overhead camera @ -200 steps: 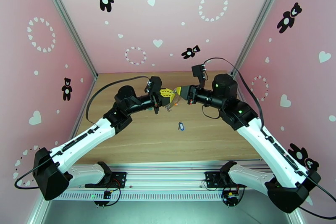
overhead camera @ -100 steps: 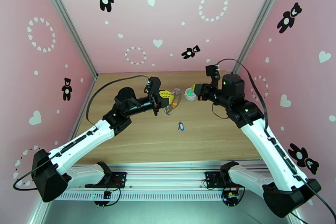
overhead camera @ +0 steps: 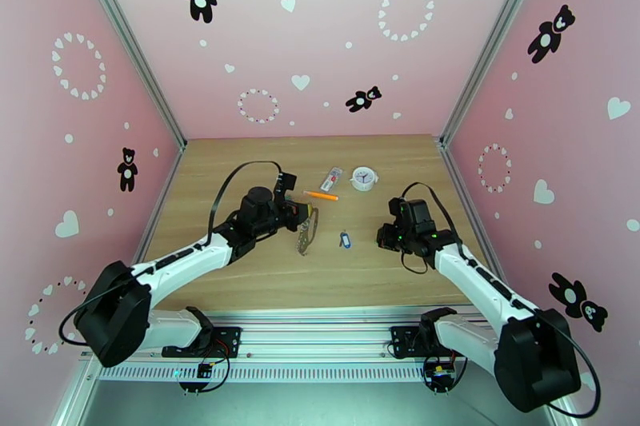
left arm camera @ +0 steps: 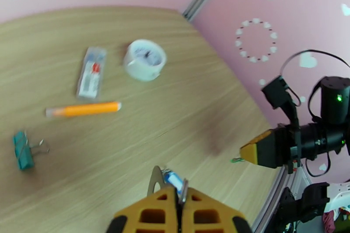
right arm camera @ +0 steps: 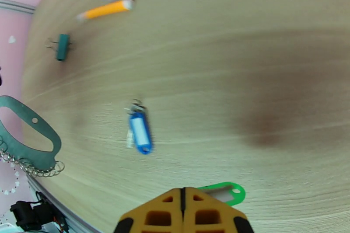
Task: Remove the keys from the keyring
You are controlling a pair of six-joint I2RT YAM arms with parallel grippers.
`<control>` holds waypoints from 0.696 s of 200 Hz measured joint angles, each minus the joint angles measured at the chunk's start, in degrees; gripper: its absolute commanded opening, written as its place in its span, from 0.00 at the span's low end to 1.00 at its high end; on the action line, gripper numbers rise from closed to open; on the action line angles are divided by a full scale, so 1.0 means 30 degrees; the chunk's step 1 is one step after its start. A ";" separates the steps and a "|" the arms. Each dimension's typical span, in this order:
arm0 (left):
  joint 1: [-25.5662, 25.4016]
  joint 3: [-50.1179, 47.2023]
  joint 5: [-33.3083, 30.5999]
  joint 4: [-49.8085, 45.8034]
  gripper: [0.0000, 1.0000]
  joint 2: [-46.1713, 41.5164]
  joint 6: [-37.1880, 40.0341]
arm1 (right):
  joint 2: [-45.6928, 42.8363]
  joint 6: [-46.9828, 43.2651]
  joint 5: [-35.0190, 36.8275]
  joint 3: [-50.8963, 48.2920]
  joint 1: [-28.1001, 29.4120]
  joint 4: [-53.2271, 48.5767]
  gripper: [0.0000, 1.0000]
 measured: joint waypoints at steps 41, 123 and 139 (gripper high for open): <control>0.1035 -0.1224 -0.0656 0.1268 0.13 0.0882 -0.1508 | 0.1617 -0.0277 0.0794 -0.0415 -0.0408 0.1239 0.17; 0.1909 -0.1282 -0.4976 -0.3257 0.87 -0.2229 -0.0619 | 0.1421 -0.2798 0.2922 0.2608 -0.1428 0.0109 0.78; 0.2623 -0.0816 -0.7031 -0.4896 0.97 -0.3606 -0.0022 | 0.1217 -0.4036 0.4736 0.3512 -0.2229 0.0801 0.88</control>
